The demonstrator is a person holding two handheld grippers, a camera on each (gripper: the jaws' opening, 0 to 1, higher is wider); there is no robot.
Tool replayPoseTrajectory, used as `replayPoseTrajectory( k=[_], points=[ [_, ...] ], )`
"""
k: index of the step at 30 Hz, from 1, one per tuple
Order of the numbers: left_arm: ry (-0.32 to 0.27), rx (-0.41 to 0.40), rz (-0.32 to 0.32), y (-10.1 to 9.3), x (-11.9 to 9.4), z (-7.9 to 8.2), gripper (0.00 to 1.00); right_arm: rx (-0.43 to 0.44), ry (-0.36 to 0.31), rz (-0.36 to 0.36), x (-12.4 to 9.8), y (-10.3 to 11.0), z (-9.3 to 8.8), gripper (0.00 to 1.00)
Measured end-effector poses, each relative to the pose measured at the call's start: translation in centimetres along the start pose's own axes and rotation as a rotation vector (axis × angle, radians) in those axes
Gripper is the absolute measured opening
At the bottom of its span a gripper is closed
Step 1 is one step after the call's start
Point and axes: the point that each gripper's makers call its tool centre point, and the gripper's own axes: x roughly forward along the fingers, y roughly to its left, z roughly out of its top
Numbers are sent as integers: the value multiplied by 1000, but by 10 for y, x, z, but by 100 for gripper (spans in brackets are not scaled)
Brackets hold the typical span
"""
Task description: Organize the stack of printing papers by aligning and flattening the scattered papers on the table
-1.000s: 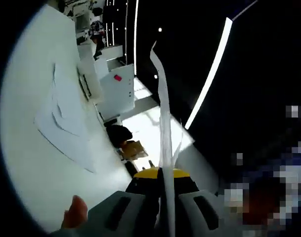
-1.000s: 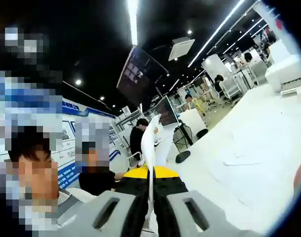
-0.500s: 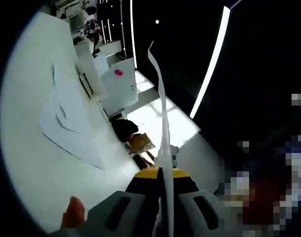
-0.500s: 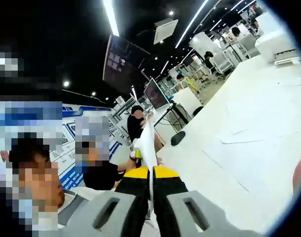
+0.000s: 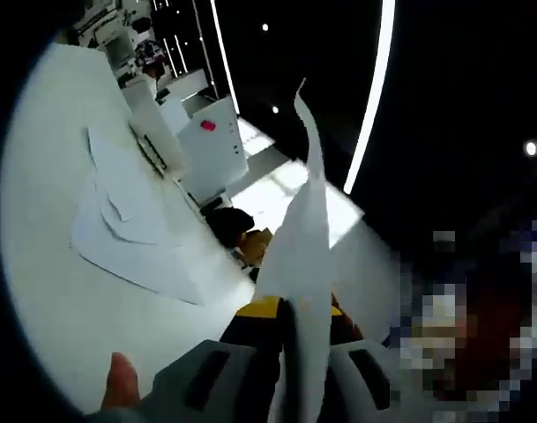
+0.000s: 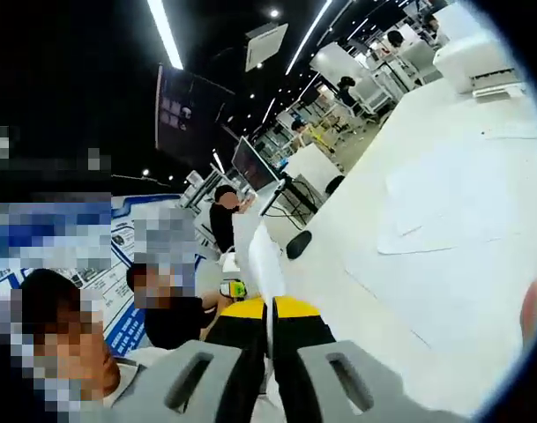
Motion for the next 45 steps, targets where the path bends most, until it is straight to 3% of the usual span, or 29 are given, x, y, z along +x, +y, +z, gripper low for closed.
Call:
replayPoseTrajectory(
  k=[6, 9, 11, 13, 14, 18, 19, 22, 25, 32, 37, 42, 45],
  points=[
    [-29, -46, 62, 27, -7, 10, 6, 37, 26, -5, 9, -10, -1, 0],
    [-79, -177, 71, 36, -12, 19, 6, 23, 35, -22, 14, -17, -1, 0],
    [-79, -237, 88, 44, -13, 15, 5, 67, 51, -7, 17, -15, 0, 0],
    [-105, -307, 139, 56, -16, 15, 5, 40, 55, -15, 21, -17, 1, 0],
    [-95, -345, 127, 56, -17, 13, 5, 36, 56, -19, 23, -18, 2, 0],
    [-96, -371, 124, 57, -17, 13, 5, 57, 89, -30, 30, -25, 2, 0],
    [-125, -409, 133, 62, -21, 17, 5, 58, 93, -30, 30, -25, 2, 0],
    [-117, -297, 159, 59, -24, 20, 6, 83, 118, -36, 34, -31, 5, 0],
    [-81, -236, 170, 55, -21, 16, 7, 101, 140, -50, 39, -38, 9, 0],
    [-66, -166, 167, 58, -22, 30, 6, 119, 173, -68, 41, -51, 21, 0],
    [-55, -168, 142, 64, -24, 40, 8, 107, 159, -93, 39, -53, 30, 0],
    [-41, -174, 140, 65, -18, 32, 17, 97, 178, -94, 47, -52, 29, 0],
    [-34, -177, 148, 68, -17, 32, 17, 98, 200, -83, 55, -51, 23, 0]
  ],
)
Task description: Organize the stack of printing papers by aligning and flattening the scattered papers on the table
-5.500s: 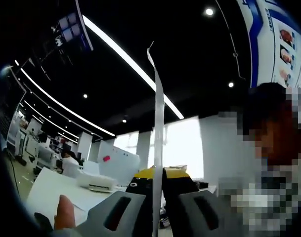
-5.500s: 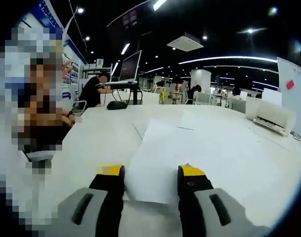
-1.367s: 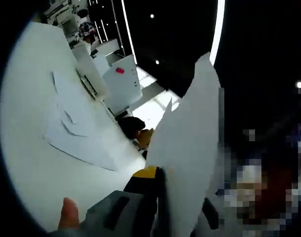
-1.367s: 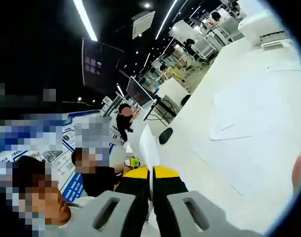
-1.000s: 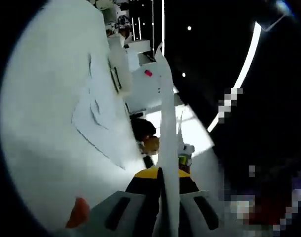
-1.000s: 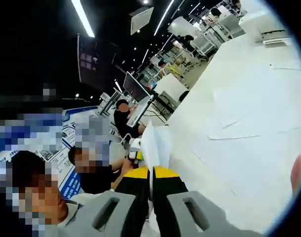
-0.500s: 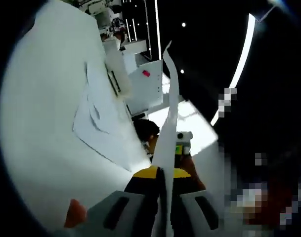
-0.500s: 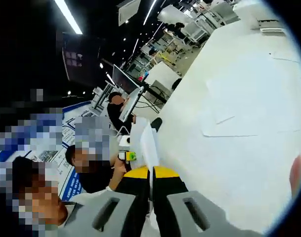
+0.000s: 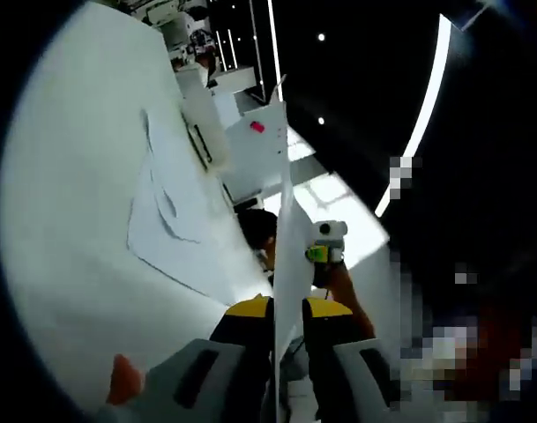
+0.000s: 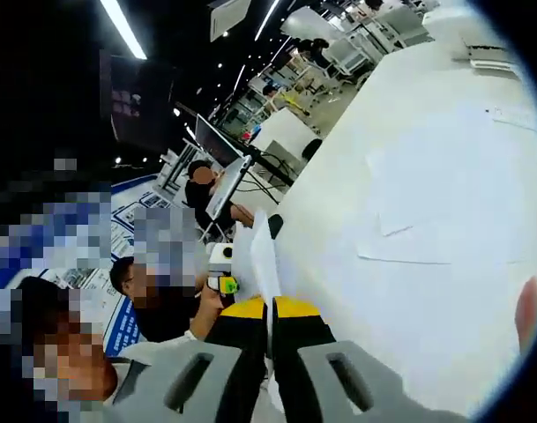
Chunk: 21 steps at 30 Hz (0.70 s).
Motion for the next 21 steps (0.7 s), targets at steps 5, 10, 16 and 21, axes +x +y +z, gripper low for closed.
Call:
replayPoseTrajectory(
  k=[5, 10, 16, 21],
  points=[
    [-17, -9, 6, 2, 2, -2, 17, 0, 27, 44, 15, 7, -6, 0],
    [-62, -9, 2, 3, 2, 9, 17, -12, 38, 101, 32, 17, -15, 0],
    [-75, -6, -12, 0, 4, 12, 16, 0, 40, 146, 41, 17, -24, 0],
    [-77, -4, -20, 1, 3, 18, 16, -2, 42, 164, 41, 18, -25, 0]
  ],
)
